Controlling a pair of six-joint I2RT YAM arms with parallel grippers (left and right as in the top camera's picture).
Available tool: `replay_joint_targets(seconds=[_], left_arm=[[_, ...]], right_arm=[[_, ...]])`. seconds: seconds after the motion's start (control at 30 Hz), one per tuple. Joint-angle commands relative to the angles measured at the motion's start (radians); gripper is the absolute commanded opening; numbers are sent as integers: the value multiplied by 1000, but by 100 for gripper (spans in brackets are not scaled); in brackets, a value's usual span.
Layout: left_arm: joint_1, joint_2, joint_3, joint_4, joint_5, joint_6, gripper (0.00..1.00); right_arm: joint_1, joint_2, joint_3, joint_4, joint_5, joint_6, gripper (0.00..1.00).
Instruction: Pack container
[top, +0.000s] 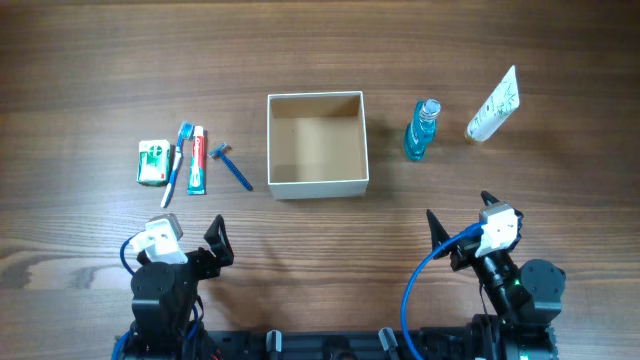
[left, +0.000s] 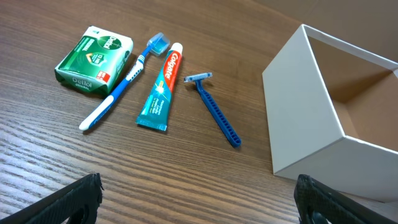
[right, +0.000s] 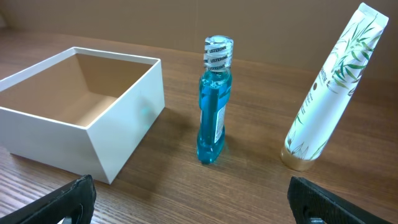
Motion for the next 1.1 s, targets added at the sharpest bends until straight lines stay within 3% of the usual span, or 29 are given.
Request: replay_joint_targets(seconds=[0.0, 0.93, 1.07], left_arm=[[8, -12, -17, -4, 19, 16, 100], [8, -12, -17, -4, 19, 16, 100], [8, -12, -17, -4, 19, 16, 100]], right_arm=[[2, -14, -7, 5, 10, 19, 100], [2, -14, -7, 5, 10, 19, 100], [2, -14, -2, 45, -30, 198, 100]])
